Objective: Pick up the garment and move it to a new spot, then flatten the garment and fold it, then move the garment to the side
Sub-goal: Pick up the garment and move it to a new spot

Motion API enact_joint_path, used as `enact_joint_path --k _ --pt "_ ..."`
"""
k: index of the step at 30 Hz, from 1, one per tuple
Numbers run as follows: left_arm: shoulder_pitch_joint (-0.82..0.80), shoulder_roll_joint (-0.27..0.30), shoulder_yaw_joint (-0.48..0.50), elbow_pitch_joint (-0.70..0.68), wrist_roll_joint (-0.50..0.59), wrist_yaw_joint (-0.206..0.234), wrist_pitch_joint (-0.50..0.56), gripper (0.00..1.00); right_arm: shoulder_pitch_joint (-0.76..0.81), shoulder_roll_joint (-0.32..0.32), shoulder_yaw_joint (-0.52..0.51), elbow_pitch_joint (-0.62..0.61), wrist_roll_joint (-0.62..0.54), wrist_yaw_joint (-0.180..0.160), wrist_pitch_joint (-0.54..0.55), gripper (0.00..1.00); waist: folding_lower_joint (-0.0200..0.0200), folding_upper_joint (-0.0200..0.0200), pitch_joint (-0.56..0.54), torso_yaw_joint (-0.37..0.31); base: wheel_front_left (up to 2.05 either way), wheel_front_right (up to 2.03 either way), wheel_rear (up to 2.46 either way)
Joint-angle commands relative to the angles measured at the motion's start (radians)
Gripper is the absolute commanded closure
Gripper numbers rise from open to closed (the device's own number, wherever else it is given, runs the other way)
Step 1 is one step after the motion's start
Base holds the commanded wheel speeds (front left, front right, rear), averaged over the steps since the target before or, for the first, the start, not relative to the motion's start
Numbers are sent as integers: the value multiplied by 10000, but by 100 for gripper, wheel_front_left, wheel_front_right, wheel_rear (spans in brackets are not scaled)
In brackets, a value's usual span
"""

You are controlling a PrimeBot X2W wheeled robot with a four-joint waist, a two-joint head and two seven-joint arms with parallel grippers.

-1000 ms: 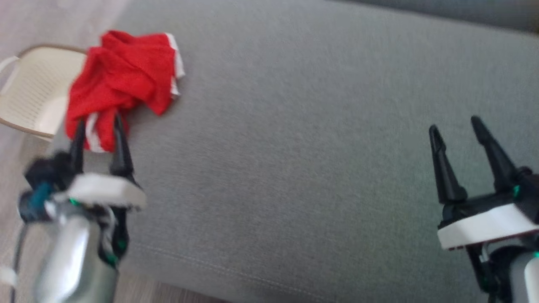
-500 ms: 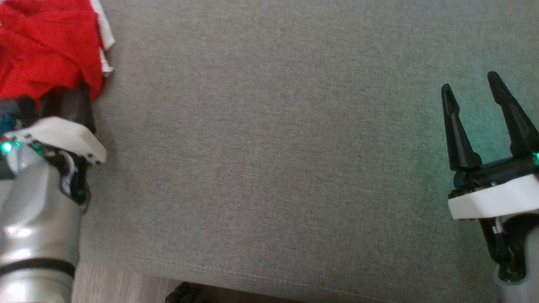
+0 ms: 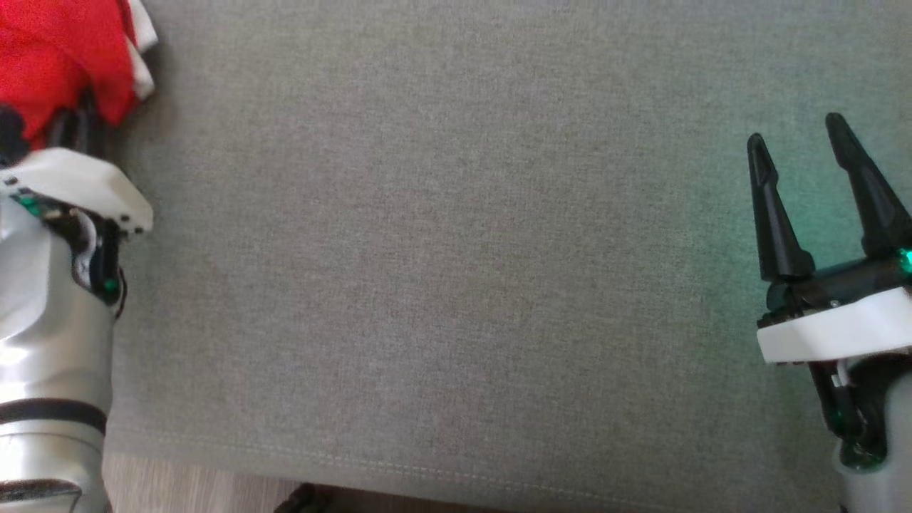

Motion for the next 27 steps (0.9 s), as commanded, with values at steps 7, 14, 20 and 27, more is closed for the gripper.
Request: enact_joint_path --k 7,14,20,27 --pt "1270 467 954 -2919 129 -96 -124 100 179 208 216 106 118 65 -463 0 -1 1 -1189 52 0 0 0" --pt "3834 -204 1917 -6177 247 49 -124 100 697 475 546 715 135 65 -938 0 -1 1 -2749 -343 0 0 0" --pt "5849 -935 2069 -7698 374 242 -124 100 1269 691 713 1018 207 65 -1167 0 -1 1 -3693 -713 0 0 0" --pt "7895 -1710 1669 -9182 447 491 -124 100 1980 896 618 1136 207 65 -1321 0 -1 1 -4736 -1148 0 0 0"
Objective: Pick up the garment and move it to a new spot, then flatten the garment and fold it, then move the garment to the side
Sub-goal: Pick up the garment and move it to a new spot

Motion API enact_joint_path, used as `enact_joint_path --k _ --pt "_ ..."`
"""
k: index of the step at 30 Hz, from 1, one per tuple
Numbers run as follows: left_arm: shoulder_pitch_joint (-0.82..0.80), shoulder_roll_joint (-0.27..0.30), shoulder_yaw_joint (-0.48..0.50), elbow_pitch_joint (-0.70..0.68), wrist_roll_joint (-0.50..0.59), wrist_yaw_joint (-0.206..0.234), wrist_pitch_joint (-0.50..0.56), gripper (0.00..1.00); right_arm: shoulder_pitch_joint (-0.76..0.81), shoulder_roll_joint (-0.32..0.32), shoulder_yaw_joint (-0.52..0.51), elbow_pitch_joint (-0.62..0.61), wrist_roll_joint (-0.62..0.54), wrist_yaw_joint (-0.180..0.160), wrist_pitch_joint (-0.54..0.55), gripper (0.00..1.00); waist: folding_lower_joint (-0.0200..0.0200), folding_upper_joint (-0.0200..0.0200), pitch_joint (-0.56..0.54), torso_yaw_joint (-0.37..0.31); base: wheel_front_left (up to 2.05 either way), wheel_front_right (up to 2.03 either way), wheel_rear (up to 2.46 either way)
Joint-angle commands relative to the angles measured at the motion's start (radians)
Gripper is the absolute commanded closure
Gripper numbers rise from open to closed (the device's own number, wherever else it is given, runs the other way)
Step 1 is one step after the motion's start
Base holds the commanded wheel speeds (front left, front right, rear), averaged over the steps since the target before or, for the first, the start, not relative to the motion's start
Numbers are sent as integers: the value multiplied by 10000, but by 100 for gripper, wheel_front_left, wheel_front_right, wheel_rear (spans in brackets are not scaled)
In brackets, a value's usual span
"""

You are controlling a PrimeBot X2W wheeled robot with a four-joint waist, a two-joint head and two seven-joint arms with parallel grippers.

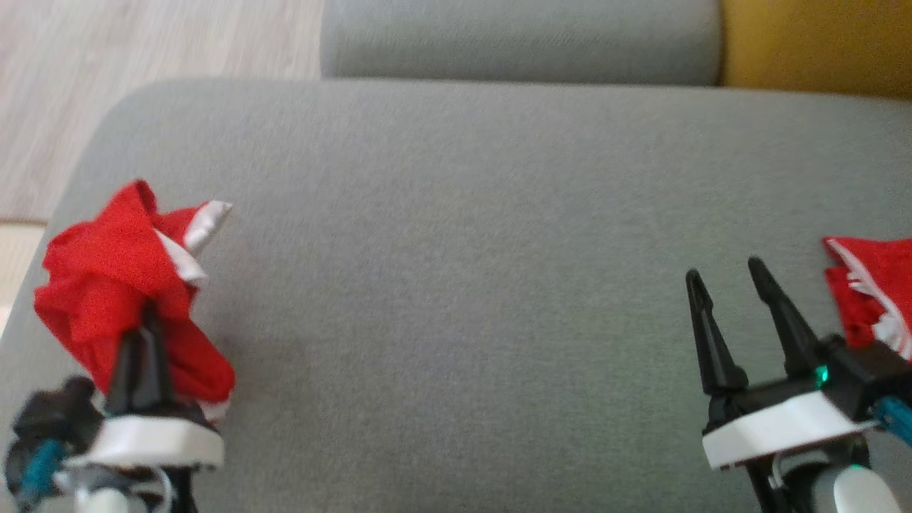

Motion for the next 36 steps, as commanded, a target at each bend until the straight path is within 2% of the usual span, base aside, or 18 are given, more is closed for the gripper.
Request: enact_joint_path --k 1,6,10,19,27,32,33,34,36 --pt "-264 45 201 -443 79 49 -112 100 -136 -32 147 -347 40 65 -47 0 1 0 -404 -314 0 0 0" --pt "191 -124 -650 -899 67 -44 22 100 84 44 155 -468 31 65 -24 0 1 0 -607 -765 0 0 0" --pt "-76 -164 -1245 -531 126 -173 137 100 54 80 278 -434 64 65 -41 0 1 0 -584 -1239 0 0 0" --pt "-1825 -206 -2884 1056 690 -524 287 100 -235 99 430 -338 236 65 -136 0 1 0 93 -2517 0 0 0" --pt "-3328 -243 -4424 3282 1048 -767 305 100 -616 160 559 -50 473 65 -409 0 1 0 909 -3735 0 0 0" --pt "-3786 -258 -5187 4532 887 -842 288 100 -696 210 513 152 568 65 -570 0 1 0 1111 -4043 0 0 0" --pt "-3833 -262 -5275 4673 766 -849 252 75 -700 216 502 181 570 65 -594 0 1 0 1130 -4051 0 0 0" --pt "-3872 -265 -5364 4771 677 -854 208 0 -702 222 482 211 567 65 -619 0 1 0 1134 -4039 0 0 0" --pt "-3897 -269 -5534 4868 525 -861 116 0 -705 235 416 272 539 65 -649 0 1 0 1098 -3940 0 0 0"
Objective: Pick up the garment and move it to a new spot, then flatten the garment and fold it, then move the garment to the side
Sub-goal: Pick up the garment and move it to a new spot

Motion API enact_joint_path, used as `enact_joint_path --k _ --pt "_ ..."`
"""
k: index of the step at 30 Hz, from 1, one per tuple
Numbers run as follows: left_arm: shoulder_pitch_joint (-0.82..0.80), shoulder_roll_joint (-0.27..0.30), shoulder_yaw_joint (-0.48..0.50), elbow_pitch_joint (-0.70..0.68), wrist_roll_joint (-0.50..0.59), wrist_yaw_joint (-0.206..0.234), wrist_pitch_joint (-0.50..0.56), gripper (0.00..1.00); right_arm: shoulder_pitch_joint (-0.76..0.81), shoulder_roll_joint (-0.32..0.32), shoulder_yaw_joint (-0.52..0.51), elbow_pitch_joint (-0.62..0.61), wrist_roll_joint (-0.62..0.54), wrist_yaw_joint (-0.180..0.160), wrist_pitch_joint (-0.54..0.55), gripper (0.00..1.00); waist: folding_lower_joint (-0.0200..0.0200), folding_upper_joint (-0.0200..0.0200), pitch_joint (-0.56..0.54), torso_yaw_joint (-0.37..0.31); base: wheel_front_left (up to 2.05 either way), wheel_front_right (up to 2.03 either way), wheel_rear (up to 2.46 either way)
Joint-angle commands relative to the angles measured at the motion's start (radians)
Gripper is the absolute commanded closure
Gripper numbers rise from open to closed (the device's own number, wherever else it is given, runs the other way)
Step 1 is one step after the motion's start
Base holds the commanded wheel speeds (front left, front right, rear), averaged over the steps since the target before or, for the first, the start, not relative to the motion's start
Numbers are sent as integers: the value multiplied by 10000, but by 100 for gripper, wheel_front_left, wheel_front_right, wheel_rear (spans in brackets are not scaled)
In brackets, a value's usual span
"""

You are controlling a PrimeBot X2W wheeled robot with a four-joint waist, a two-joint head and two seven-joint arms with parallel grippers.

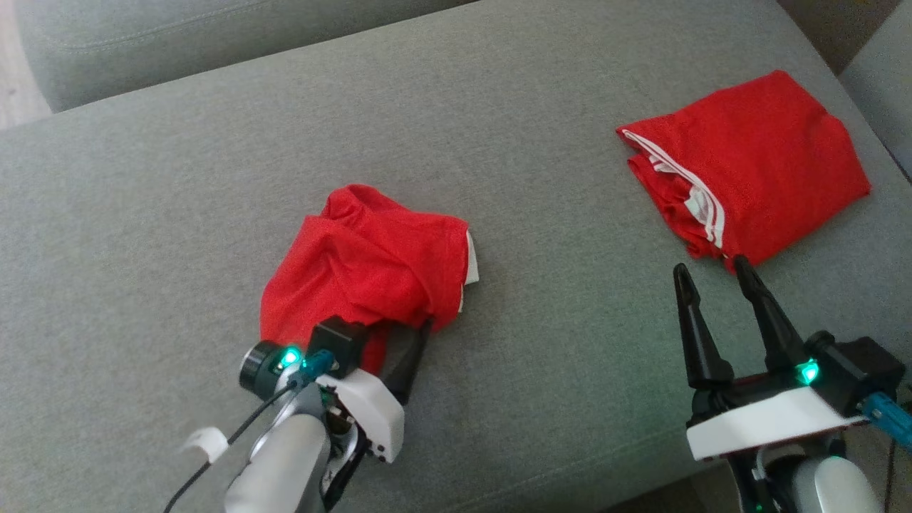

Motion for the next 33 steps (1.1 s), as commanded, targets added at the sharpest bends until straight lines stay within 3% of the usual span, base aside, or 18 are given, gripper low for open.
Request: enact_joint_path --k 1,6,16,24,33 --pt "-381 26 145 -277 -194 -43 -170 0 -413 -2 156 -275 -4 65 -111 0 -1 0 -63 157 0 0 0" --pt "-12 22 381 -937 -644 213 -322 0 -430 7 166 -241 -69 65 -122 0 -1 0 -264 550 0 0 0" --pt "1748 245 2330 -4669 -884 1613 -357 0 -228 -4 -222 -368 -216 65 -10 0 -1 0 -649 1900 0 0 0" --pt "2495 895 3216 -5273 -948 1671 -358 0 -154 -5 -346 -478 -294 65 145 0 -1 0 -906 2472 0 0 0" --pt "3361 1240 3329 -5958 -1102 1750 72 0 223 -79 -480 -573 -393 65 263 0 -1 0 -1355 2578 0 0 0"
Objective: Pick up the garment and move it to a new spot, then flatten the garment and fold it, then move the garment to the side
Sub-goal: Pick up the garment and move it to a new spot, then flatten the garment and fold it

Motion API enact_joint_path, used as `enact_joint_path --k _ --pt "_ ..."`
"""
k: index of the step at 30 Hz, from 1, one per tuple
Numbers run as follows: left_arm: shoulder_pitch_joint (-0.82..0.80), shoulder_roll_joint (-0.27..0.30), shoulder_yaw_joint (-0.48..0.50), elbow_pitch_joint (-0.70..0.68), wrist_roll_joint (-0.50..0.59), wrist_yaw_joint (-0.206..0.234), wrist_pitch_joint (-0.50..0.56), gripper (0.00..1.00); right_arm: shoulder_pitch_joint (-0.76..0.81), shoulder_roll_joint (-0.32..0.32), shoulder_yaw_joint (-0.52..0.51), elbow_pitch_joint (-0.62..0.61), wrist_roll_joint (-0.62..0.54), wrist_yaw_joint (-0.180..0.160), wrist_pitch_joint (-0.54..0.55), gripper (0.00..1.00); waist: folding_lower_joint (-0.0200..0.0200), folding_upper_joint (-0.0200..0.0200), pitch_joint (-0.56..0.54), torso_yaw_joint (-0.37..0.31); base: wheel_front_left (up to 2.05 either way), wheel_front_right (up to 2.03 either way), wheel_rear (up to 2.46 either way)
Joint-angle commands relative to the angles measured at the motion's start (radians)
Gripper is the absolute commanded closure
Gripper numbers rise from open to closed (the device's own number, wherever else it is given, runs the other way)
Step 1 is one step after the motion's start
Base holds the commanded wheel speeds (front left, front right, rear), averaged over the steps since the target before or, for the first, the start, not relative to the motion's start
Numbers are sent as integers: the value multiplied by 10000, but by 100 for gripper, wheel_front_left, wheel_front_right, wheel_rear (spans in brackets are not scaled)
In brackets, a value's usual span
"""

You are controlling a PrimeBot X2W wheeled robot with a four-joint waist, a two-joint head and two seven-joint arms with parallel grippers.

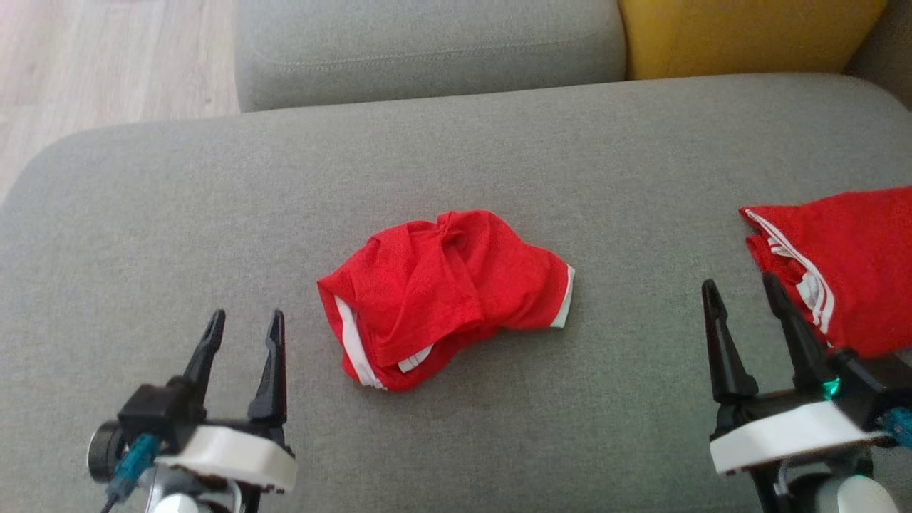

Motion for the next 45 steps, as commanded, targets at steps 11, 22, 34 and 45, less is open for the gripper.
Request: enact_joint_path --k 11,22,34,45 --pt "593 298 360 -1089 -54 358 345 0 417 -89 222 -611 -161 65 395 0 0 0 -372 -44 0 0 0" --pt "691 342 393 -1279 -78 516 296 0 439 -80 260 -678 -155 65 488 0 0 0 -373 0 0 0 0" --pt "613 352 348 -1159 -167 529 122 0 392 -70 286 -675 -109 65 500 0 0 0 -369 5 0 0 0" --pt "-39 239 0 -1267 -13 493 50 0 -33 -475 1132 22 -39 65 749 0 0 0 226 558 0 0 0"
